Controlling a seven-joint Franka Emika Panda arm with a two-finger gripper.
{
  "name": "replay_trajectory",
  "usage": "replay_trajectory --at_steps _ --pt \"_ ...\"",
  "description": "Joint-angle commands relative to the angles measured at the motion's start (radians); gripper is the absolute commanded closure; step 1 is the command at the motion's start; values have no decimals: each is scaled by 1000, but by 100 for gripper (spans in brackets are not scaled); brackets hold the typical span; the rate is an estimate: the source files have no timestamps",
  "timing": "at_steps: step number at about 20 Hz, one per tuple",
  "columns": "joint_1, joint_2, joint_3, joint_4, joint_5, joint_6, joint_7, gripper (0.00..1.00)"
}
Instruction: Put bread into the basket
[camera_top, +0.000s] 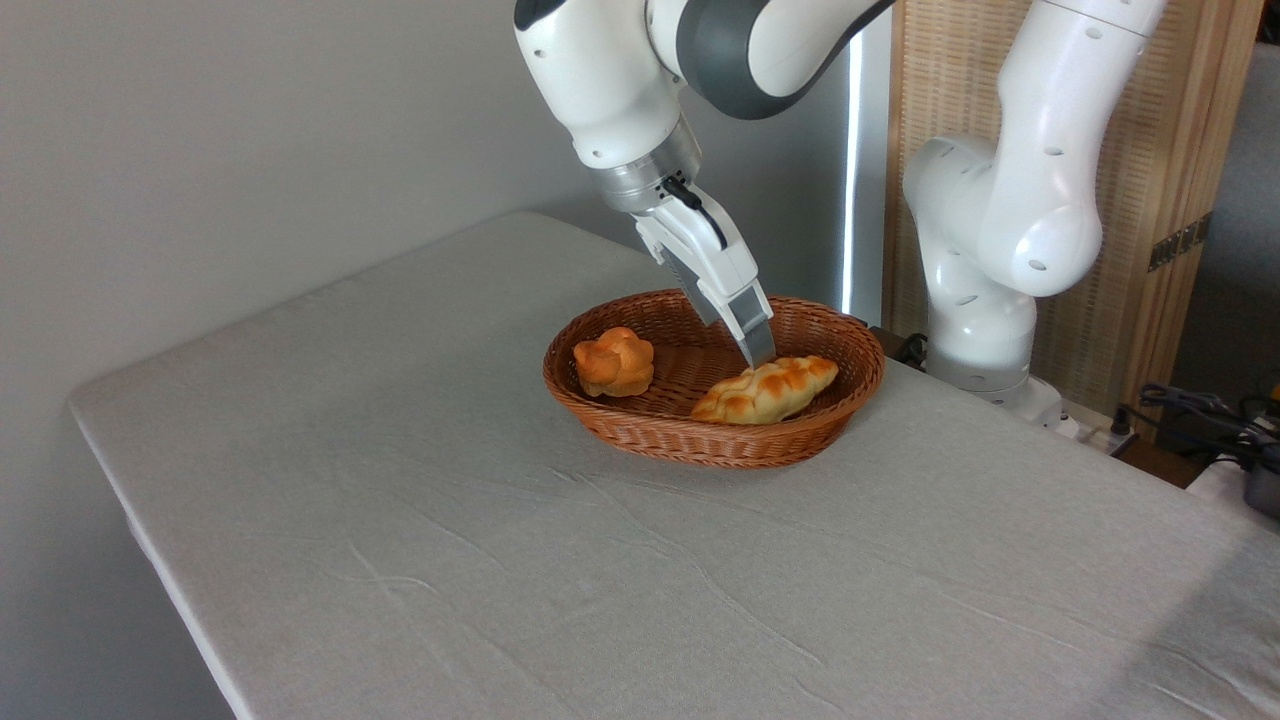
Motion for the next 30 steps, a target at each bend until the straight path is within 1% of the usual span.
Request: replay_trajectory --at_steps 1,4,6,8,9,11,14,15,16,18,19,20,21,23,24,26,27,30 --pt "-6 -15 67 131 -37 -10 -73 0" --pt "15 36 108 295 -31 0 -71 0" --pt "20 126 127 436 -26 32 -70 0" --pt "18 238 160 574 -37 98 -70 0" --pt "20 287 162 628 -36 106 -70 0" --pt "18 335 162 673 -37 115 -67 0" --pt "21 347 150 687 -34 114 -61 0" --pt "33 347 138 687 -34 108 -61 0" --pt "73 346 103 687 -36 102 -62 0" --pt "191 347 -35 687 -37 99 -73 0" --pt "237 352 -80 687 -37 99 -71 0" --pt "272 361 -115 687 -37 96 -74 0" --pt "293 369 -154 688 -39 96 -77 0" --pt "306 378 -169 696 -45 94 -85 0" --pt "307 383 -163 712 -46 76 -84 0" --pt "308 424 -156 778 -46 16 -82 0" --pt "310 433 -156 792 -46 7 -79 0" --pt "308 433 -156 791 -45 5 -73 0"
